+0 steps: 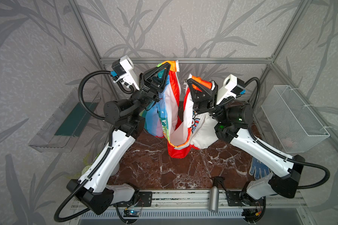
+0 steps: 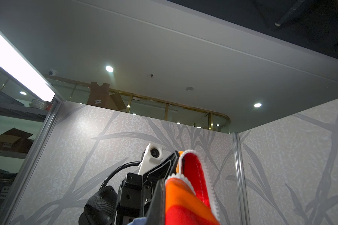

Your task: Zip up the jacket

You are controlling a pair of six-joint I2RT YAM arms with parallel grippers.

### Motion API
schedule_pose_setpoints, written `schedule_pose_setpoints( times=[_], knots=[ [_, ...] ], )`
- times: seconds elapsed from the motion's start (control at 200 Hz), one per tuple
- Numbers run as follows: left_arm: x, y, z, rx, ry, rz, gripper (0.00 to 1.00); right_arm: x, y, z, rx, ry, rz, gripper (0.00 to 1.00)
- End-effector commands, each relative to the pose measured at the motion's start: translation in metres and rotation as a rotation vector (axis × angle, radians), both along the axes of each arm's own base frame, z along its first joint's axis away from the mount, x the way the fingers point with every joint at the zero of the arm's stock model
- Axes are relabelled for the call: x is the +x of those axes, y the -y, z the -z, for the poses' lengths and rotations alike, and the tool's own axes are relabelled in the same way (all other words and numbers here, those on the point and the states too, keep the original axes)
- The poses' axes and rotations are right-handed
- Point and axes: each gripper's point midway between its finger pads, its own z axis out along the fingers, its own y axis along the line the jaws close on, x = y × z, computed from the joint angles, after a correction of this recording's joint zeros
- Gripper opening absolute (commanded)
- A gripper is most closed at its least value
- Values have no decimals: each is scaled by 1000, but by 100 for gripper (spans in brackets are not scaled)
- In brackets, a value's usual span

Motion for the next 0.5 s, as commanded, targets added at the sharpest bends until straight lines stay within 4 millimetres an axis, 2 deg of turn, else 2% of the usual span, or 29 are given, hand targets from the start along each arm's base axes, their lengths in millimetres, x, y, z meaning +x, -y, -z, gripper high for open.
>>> schedule_pose_setpoints(
  times=[0.0,0.495],
  knots=[
    [-30,-6,-19,-38,98,38,0,-11,21,-22,105,24,2,0],
    [-31,4,-18,-39,90,61,0,-17,21,-27,124,18,-68,0]
  ],
)
